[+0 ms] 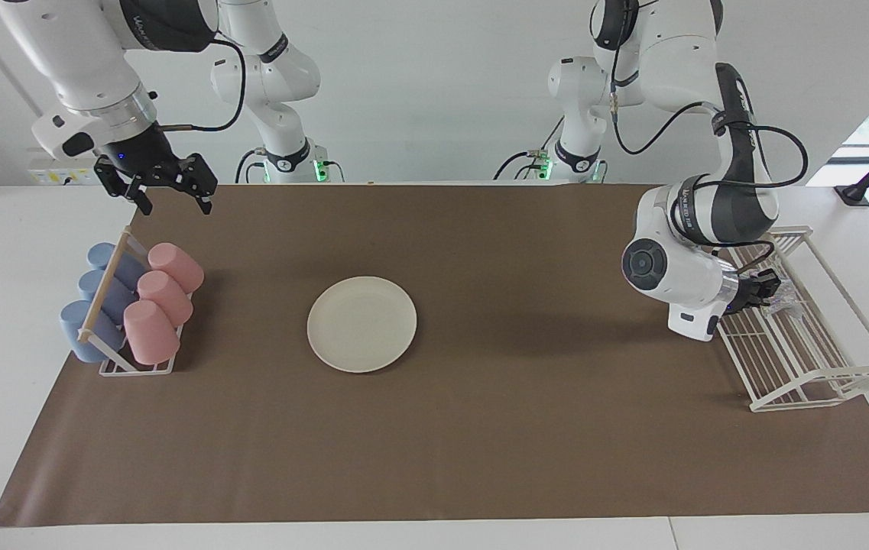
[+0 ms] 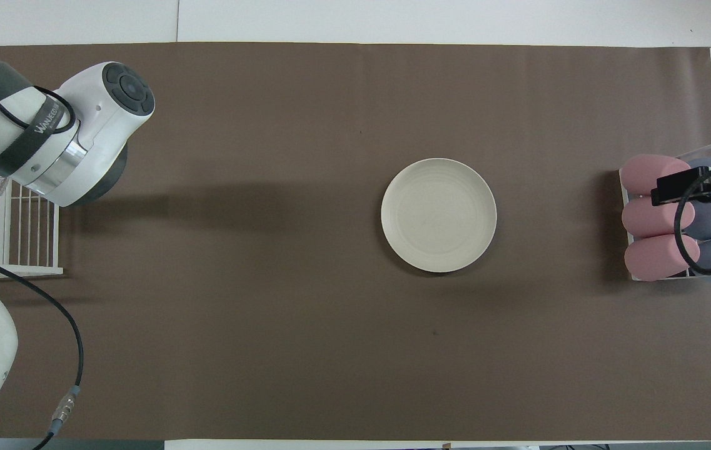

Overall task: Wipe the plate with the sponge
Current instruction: 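Place the cloth into the wire rack with the left gripper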

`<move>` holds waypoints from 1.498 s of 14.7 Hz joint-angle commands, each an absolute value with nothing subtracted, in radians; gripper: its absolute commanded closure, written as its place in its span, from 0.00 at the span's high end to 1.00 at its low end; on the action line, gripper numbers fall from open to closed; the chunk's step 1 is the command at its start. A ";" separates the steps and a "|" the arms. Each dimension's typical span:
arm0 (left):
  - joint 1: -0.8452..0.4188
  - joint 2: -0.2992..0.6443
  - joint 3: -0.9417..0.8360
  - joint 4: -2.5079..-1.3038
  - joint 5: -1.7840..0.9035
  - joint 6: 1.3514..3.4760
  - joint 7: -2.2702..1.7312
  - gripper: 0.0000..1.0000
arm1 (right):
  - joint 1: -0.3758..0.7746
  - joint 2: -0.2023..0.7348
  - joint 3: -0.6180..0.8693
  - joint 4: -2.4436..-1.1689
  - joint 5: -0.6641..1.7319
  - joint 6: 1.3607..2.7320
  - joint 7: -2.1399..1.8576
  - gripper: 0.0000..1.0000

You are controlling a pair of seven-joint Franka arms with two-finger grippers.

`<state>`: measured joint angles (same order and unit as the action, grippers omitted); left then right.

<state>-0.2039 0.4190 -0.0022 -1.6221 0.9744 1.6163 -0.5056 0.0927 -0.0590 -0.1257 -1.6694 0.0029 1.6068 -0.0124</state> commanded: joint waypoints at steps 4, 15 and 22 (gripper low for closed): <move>-0.201 0.403 -0.002 -1.663 0.968 1.678 -0.560 0.00 | 0.077 -0.061 -0.115 -1.667 -0.017 1.608 -0.032 1.00; -0.138 0.315 -0.006 -1.651 0.936 1.698 -0.295 1.00 | 0.078 -0.061 -0.115 -1.667 -0.017 1.605 -0.032 1.00; -0.127 0.296 -0.005 -1.620 0.824 1.700 -0.295 1.00 | 0.080 -0.061 -0.115 -1.667 -0.017 1.605 -0.031 1.00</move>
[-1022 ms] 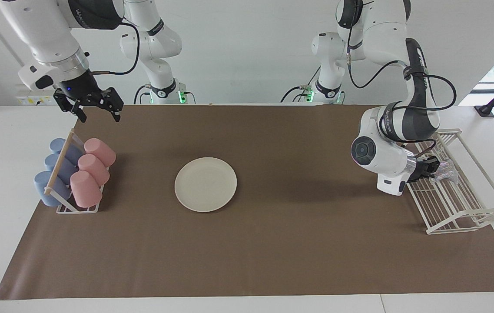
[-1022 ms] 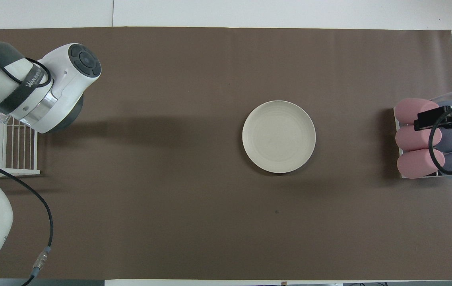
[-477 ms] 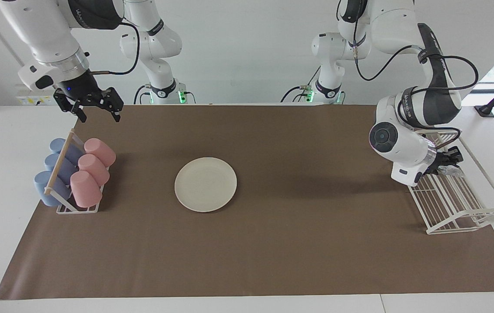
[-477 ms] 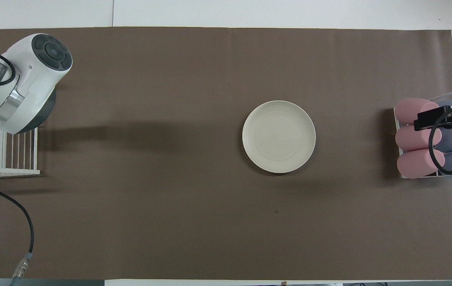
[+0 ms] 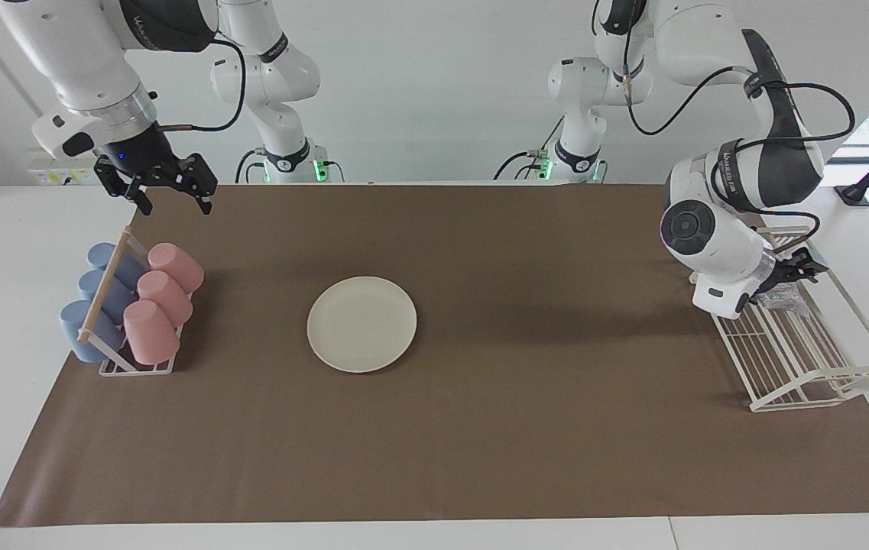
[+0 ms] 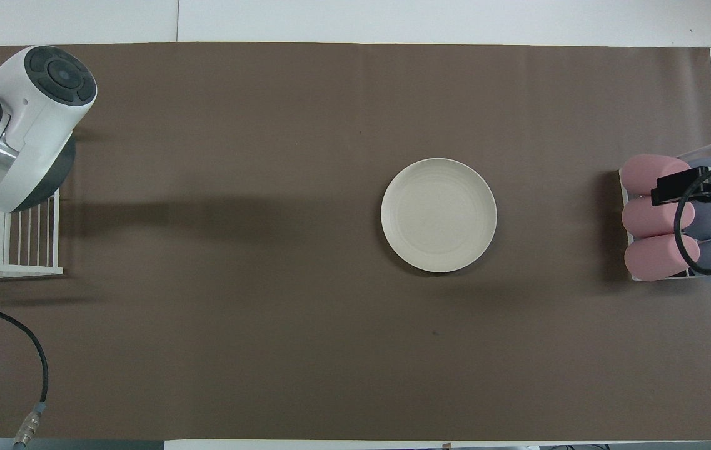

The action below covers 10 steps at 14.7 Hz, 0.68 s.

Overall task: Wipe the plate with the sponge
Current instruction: 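Place the cloth into the wire rack with the left gripper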

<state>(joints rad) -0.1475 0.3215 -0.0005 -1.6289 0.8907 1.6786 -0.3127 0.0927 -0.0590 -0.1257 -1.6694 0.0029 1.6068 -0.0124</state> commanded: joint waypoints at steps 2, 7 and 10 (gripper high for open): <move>-0.123 0.282 0.002 -1.580 0.726 1.692 -0.295 1.00 | 0.080 -0.061 -0.115 -1.667 -0.017 1.605 -0.031 1.00; -0.069 0.180 0.003 -1.508 0.449 1.648 -0.290 1.00 | 0.081 -0.061 -0.115 -1.667 -0.017 1.606 -0.031 1.00; -0.043 0.088 0.003 -1.511 0.289 1.599 -0.250 1.00 | 0.081 -0.061 -0.115 -1.667 -0.017 1.606 -0.031 1.00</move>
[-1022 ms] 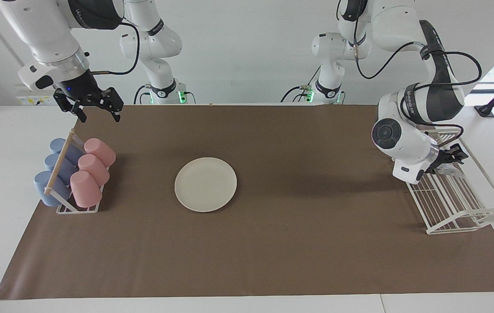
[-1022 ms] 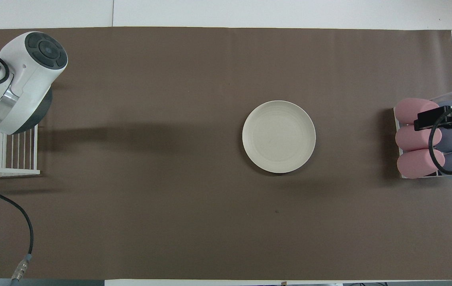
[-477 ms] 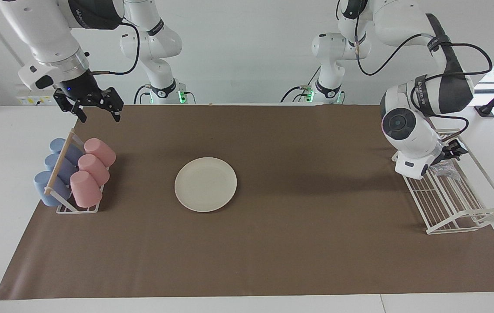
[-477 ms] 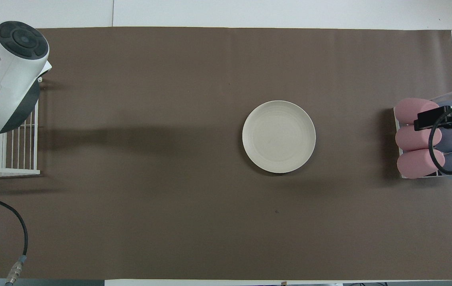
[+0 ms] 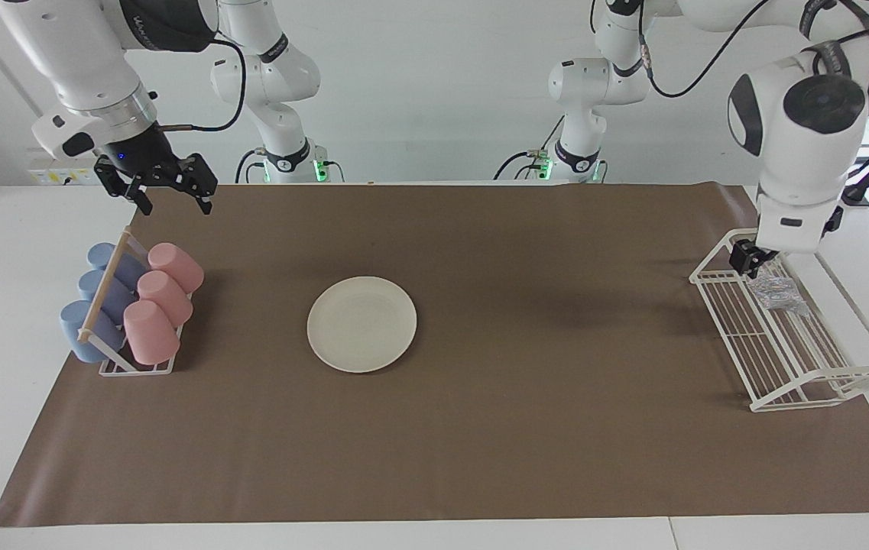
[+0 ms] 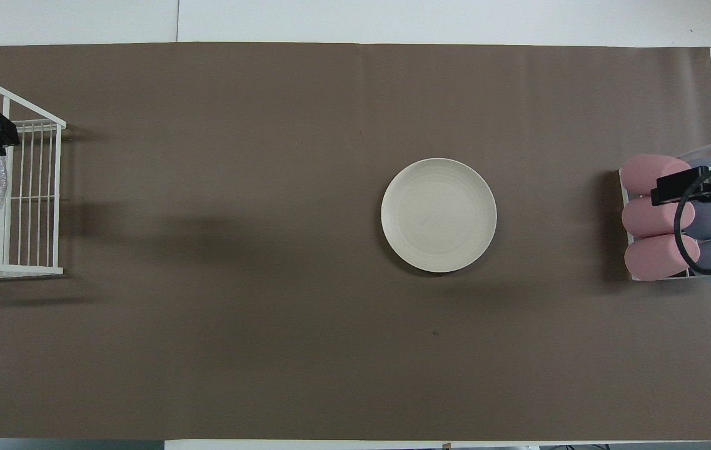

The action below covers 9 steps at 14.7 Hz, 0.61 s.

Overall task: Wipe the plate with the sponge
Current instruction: 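Place the cloth into the wire rack with the left gripper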

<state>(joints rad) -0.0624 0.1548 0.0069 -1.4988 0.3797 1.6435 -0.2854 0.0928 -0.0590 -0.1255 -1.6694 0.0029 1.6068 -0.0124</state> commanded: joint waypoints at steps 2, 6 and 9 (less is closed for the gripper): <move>-0.035 0.023 0.005 -1.519 0.165 1.550 -0.232 1.00 | 0.081 -0.061 -0.115 -1.667 -0.017 1.606 -0.031 1.00; -0.018 -0.032 0.005 -1.543 0.049 1.454 -0.130 1.00 | 0.081 -0.063 -0.115 -1.671 -0.017 1.605 -0.031 1.00; -0.020 -0.074 0.006 -1.658 0.026 1.526 -0.130 1.00 | 0.081 -0.063 -0.115 -1.672 -0.017 1.605 -0.031 1.00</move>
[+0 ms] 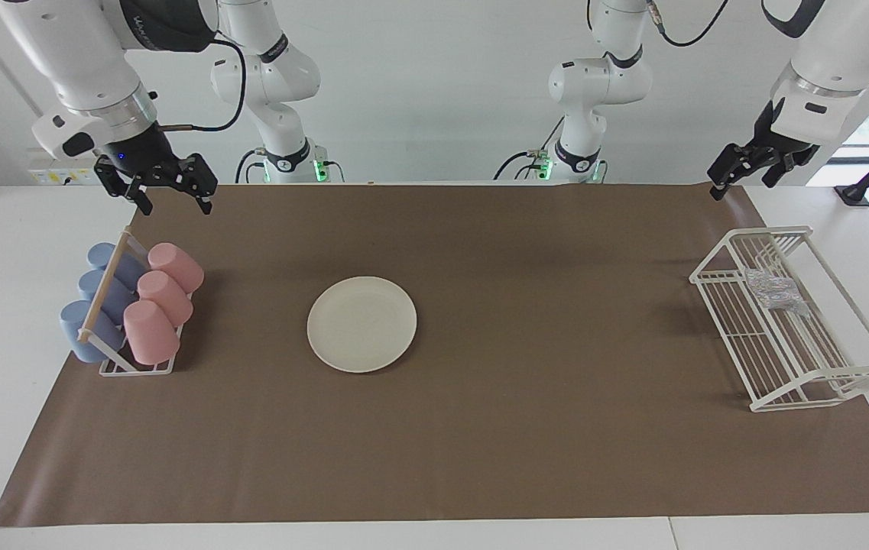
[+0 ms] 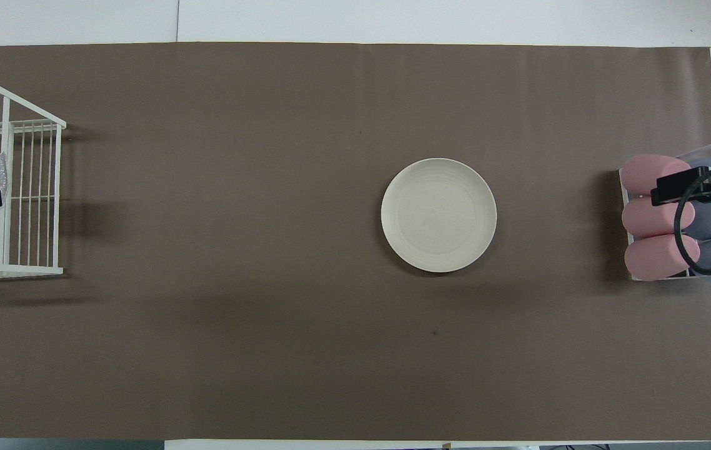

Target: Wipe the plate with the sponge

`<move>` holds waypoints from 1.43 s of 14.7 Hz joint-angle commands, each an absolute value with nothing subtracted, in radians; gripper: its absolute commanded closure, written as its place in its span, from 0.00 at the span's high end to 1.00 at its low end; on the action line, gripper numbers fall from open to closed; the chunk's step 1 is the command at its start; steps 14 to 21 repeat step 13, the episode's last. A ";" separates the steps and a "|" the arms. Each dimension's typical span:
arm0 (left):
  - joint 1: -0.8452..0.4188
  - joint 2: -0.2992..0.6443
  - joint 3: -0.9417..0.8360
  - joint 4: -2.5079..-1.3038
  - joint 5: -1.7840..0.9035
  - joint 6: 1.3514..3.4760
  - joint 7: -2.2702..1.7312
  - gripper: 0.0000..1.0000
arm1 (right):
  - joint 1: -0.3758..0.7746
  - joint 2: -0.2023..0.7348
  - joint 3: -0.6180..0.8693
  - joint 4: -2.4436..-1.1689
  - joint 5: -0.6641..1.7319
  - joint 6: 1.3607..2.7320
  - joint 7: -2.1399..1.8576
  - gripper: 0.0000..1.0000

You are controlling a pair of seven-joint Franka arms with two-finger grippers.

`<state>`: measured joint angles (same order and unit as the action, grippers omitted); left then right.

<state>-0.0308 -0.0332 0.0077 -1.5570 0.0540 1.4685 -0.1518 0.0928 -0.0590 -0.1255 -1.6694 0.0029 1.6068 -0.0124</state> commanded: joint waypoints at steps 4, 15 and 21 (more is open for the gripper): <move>-0.029 -0.068 0.005 -1.672 -0.037 1.559 -0.140 1.00 | 0.083 -0.066 -0.115 -1.677 -0.017 1.603 -0.029 1.00; -0.034 -0.067 -0.003 -1.663 -0.038 1.539 -0.137 1.00 | 0.094 -0.067 -0.110 -1.680 -0.017 1.611 0.107 1.00; -0.034 -0.067 -0.003 -1.663 -0.038 1.539 -0.137 1.00 | 0.094 -0.067 -0.110 -1.680 -0.017 1.611 0.107 1.00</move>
